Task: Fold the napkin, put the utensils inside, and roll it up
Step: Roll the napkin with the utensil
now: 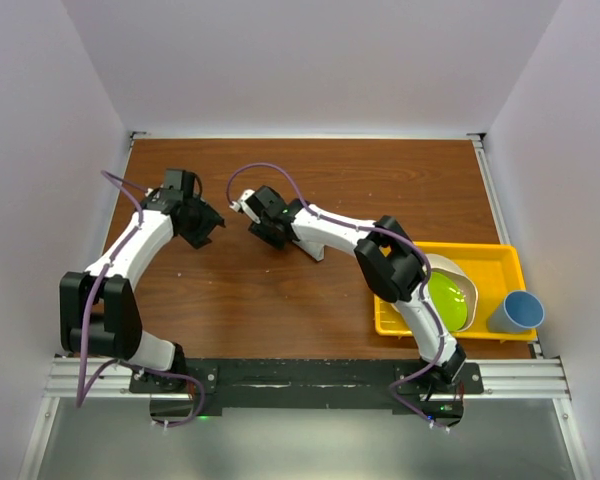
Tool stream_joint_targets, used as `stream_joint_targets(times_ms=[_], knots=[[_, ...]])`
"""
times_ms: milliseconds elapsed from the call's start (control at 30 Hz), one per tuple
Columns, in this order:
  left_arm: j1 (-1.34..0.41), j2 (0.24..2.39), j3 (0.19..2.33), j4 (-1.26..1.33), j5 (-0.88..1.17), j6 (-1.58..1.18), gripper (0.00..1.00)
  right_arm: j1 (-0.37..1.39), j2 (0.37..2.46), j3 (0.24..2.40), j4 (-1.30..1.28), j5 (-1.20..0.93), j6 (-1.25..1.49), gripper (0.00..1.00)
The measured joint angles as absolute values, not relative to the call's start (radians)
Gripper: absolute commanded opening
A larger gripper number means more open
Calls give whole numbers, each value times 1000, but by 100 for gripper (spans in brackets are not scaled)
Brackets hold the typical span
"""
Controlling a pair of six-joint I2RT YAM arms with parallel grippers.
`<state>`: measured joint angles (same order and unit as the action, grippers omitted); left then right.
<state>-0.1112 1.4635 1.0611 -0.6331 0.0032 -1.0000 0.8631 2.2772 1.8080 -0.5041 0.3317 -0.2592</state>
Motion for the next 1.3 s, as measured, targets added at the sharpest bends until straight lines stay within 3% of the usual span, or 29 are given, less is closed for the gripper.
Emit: stream_joint_targets(times_ms=[100, 133, 333, 467, 633, 833, 933, 1100, 1300], knots=[[-111, 1474, 1051, -619, 12, -1000, 57, 854, 2284, 1808, -494, 350, -256, 45], [-110, 1478, 1049, -615, 15, -1000, 57, 848, 2286, 1808, -490, 353, -256, 36], [-105, 1494, 1013, -562, 65, -984, 56, 791, 2290, 1816, -481, 316, -236, 30], [-105, 1500, 967, -479, 149, -957, 62, 743, 2290, 1835, -496, 210, -210, 21], [-106, 1525, 918, -313, 300, -955, 70, 657, 2290, 1858, -523, -47, -132, 17], [-162, 1707, 978, -160, 414, -996, 72, 522, 2316, 1832, -459, -485, 55, 17], [-208, 1782, 1045, -152, 413, -1023, 66, 465, 2351, 1805, -390, -696, 169, 18], [-267, 1862, 1156, -149, 408, -1065, 42, 410, 2379, 1703, -251, -948, 358, 21], [-305, 1899, 1197, -126, 399, -1093, 24, 378, 2408, 1669, -206, -1071, 461, 29]])
